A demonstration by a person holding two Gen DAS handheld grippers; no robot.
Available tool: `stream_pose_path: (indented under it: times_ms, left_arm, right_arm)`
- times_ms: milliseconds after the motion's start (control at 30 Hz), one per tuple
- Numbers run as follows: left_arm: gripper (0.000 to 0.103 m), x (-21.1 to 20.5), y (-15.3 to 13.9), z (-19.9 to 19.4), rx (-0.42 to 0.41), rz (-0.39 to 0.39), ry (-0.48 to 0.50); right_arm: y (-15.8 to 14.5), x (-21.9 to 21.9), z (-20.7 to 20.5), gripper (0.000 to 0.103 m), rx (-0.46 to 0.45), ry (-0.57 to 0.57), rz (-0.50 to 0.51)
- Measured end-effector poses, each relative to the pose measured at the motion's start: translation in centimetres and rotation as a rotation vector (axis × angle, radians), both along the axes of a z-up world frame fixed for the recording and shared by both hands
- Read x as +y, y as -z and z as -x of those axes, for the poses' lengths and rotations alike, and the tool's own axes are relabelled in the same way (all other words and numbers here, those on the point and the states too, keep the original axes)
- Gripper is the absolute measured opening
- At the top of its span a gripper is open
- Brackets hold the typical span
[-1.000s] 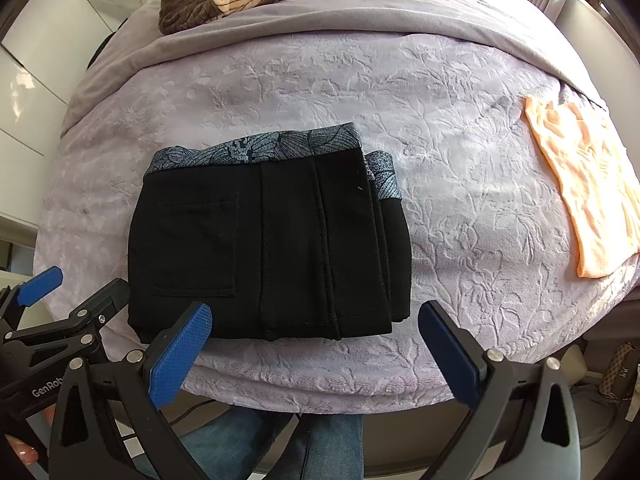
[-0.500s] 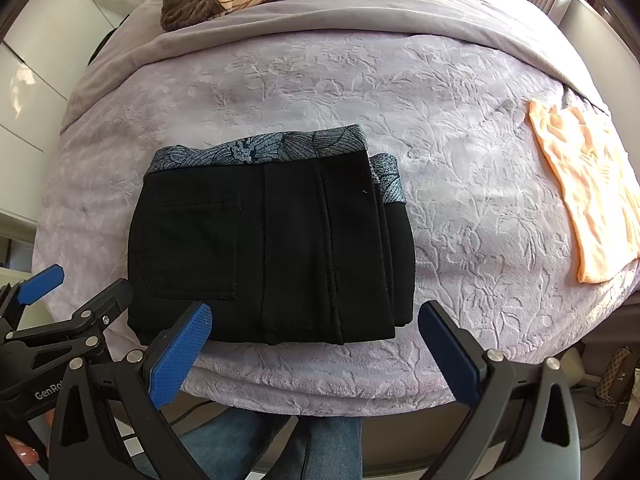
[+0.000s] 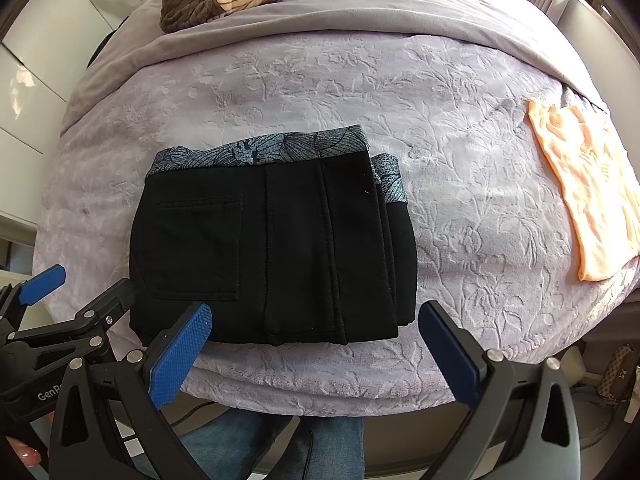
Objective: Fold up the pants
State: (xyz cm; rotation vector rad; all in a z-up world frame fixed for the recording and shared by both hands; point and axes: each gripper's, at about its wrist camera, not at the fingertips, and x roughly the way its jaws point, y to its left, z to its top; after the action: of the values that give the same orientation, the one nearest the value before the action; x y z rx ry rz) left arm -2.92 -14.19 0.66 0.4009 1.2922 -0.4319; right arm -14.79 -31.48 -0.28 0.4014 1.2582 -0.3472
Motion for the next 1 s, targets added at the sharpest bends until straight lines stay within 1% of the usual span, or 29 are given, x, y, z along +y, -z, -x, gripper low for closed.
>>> stream_pose_path:
  times_ms: [1000]
  left_arm:
    - [0.101,-0.34,0.2,0.02,0.006,-0.004,0.007]
  right_arm:
    - [-0.07,-0.08,-0.08,0.103,0.003,0.005,0.005]
